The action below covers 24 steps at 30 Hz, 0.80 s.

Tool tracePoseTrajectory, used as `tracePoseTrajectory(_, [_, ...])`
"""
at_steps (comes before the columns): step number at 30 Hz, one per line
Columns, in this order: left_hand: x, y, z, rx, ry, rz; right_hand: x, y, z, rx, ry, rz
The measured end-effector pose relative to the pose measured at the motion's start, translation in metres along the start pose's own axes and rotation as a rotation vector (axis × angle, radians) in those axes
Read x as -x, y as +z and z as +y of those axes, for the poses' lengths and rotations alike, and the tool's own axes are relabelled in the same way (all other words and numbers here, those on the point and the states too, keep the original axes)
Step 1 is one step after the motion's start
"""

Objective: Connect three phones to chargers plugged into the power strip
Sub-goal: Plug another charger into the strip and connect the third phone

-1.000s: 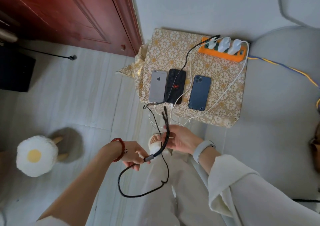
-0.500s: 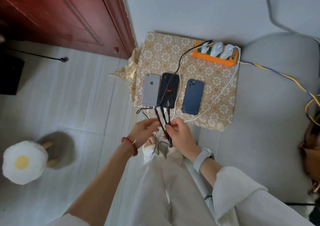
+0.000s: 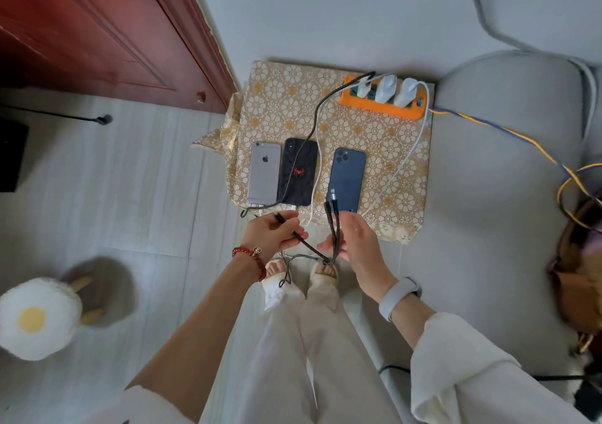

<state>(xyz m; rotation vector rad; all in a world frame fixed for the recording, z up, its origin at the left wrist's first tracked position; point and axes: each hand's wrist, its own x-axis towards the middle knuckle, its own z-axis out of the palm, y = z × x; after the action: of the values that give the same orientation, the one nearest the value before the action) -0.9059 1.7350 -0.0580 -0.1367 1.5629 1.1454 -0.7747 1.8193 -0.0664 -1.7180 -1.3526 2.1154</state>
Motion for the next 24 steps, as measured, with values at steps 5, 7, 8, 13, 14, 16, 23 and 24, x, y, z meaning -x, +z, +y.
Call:
tracePoseTrajectory(5, [-0.003, 0.011, 0.003, 0.013, 0.025, 0.024, -0.004, -0.008, 0.004, 0.33, -0.12, 0.073])
tracePoseTrajectory(7, [-0.004, 0.016, 0.003, -0.007, 0.04, 0.0, -0.001, -0.011, 0.004, 0.432, -0.257, 0.16])
tracePoseTrajectory(8, [-0.004, 0.019, 0.004, -0.014, 0.044, -0.01, 0.001, -0.012, 0.004, 0.456, -0.343, 0.158])
tracePoseTrajectory(13, [-0.006, 0.027, 0.005, -0.006, 0.038, -0.091, 0.003, -0.012, 0.005, 0.455, -0.233, -0.191])
tracePoseTrajectory(14, [-0.007, 0.029, 0.004, -0.01, 0.04, -0.091, 0.001, -0.014, 0.006, 0.426, -0.169, -0.245])
tracePoseTrajectory(16, [-0.009, 0.032, 0.001, -0.07, 0.063, -0.06, -0.003, -0.018, 0.007, 0.453, -0.113, -0.337])
tracePoseTrajectory(23, [-0.037, 0.047, -0.014, -0.636, 0.156, 0.203, -0.014, -0.032, 0.028, 0.591, -0.102, -0.154])
tracePoseTrajectory(24, [-0.044, 0.049, -0.016, -0.665, 0.145, 0.189, -0.018, -0.036, 0.032, 0.613, -0.098, -0.119])
